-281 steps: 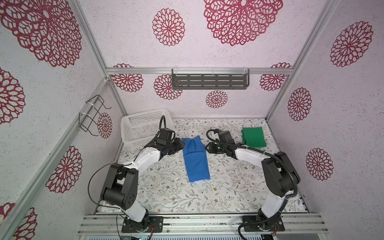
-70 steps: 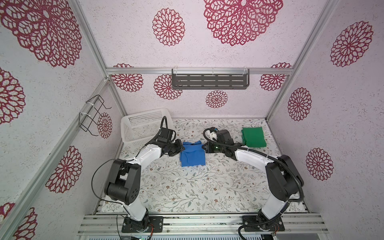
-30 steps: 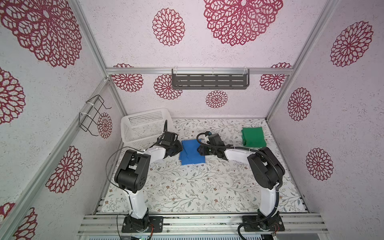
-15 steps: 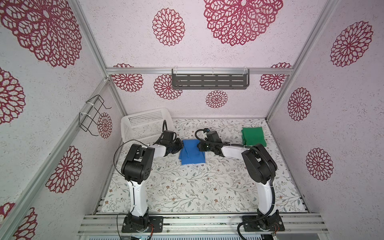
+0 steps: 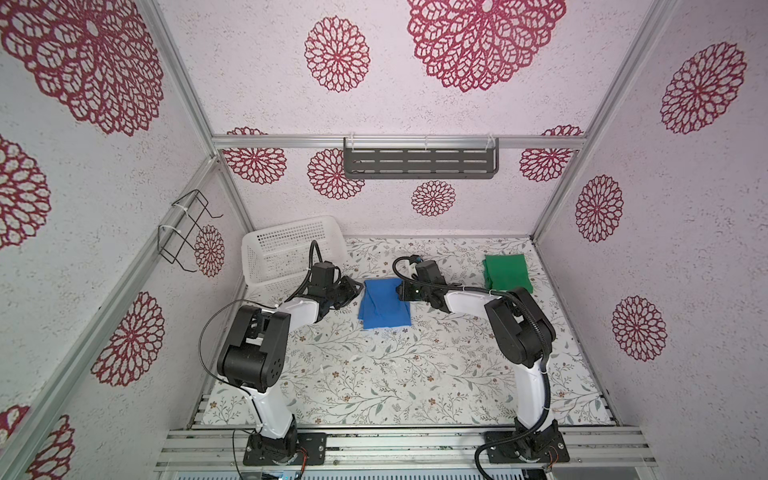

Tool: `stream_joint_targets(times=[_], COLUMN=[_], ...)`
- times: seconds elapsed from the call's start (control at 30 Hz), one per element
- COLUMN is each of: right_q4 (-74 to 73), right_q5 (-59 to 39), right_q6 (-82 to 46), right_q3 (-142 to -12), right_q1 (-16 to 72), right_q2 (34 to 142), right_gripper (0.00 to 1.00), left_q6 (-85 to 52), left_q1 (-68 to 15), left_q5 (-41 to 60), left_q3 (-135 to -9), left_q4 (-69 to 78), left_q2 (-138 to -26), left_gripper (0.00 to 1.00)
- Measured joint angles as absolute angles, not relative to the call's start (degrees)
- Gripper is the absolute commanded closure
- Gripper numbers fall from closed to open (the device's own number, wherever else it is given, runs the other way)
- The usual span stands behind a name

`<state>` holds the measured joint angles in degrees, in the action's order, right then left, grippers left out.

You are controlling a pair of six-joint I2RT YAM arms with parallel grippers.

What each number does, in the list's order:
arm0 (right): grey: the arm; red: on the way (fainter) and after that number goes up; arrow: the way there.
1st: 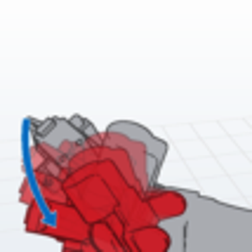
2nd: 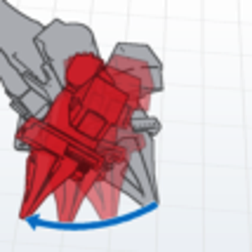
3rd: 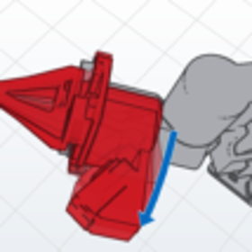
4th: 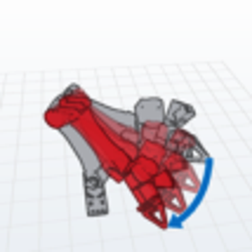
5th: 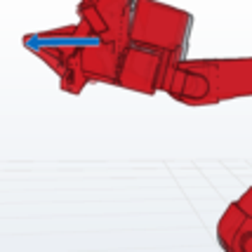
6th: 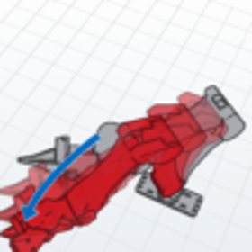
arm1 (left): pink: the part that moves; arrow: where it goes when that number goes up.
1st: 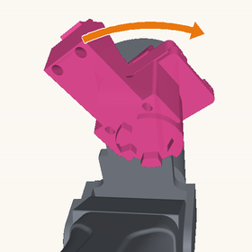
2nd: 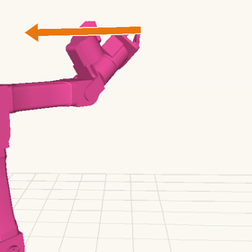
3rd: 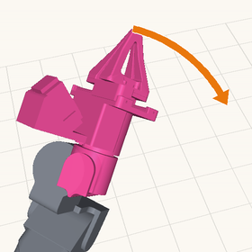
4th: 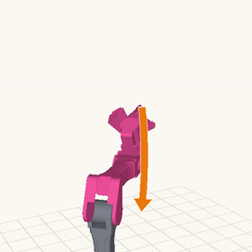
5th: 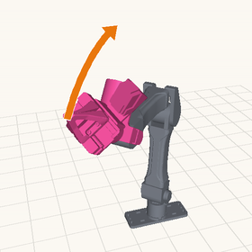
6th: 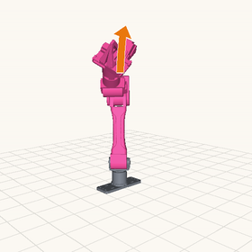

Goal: Fold and stack the tank tops

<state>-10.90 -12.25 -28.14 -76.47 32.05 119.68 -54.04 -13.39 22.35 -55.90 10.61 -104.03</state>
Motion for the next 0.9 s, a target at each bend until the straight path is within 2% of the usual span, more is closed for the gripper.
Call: stream_joint_targets(times=[0.17, 0.47, 0.63, 0.73, 0.83, 0.9], right_q4=[-10.87, -10.85, -10.85, -10.87, -10.87, -11.29], right_q5=[-12.25, -12.25, -12.25, -12.27, -12.23, -12.12], right_q6=[-28.14, -28.14, -28.14, -28.16, -28.25, -28.32], right_q3=[-76.47, -76.47, -76.47, -76.47, -76.47, -76.14], right_q1=[32.05, 32.05, 32.05, 32.05, 32.03, 32.05], right_q2=[119.68, 119.68, 119.68, 119.68, 119.68, 119.68], right_gripper=[0.92, 0.93, 0.93, 0.95, 1.00, 1.00], left_q6=[-54.11, -55.11, -55.37, -55.77, -55.77, -55.72], left_q1=[-14.17, -14.68, -14.96, -15.27, -15.62, -15.70], left_q5=[23.05, 23.55, 23.81, 24.18, 24.53, 24.56], left_q3=[-57.45, -58.02, -59.00, -60.62, -61.63, -61.60], left_q4=[10.55, 10.55, 10.83, 11.25, 11.29, 10.81], left_q2=[-106.91, -110.30, -110.78, -112.53, -114.48, -114.67], left_gripper=[0.72, 0.85, 0.86, 1.00, 1.00, 1.00])
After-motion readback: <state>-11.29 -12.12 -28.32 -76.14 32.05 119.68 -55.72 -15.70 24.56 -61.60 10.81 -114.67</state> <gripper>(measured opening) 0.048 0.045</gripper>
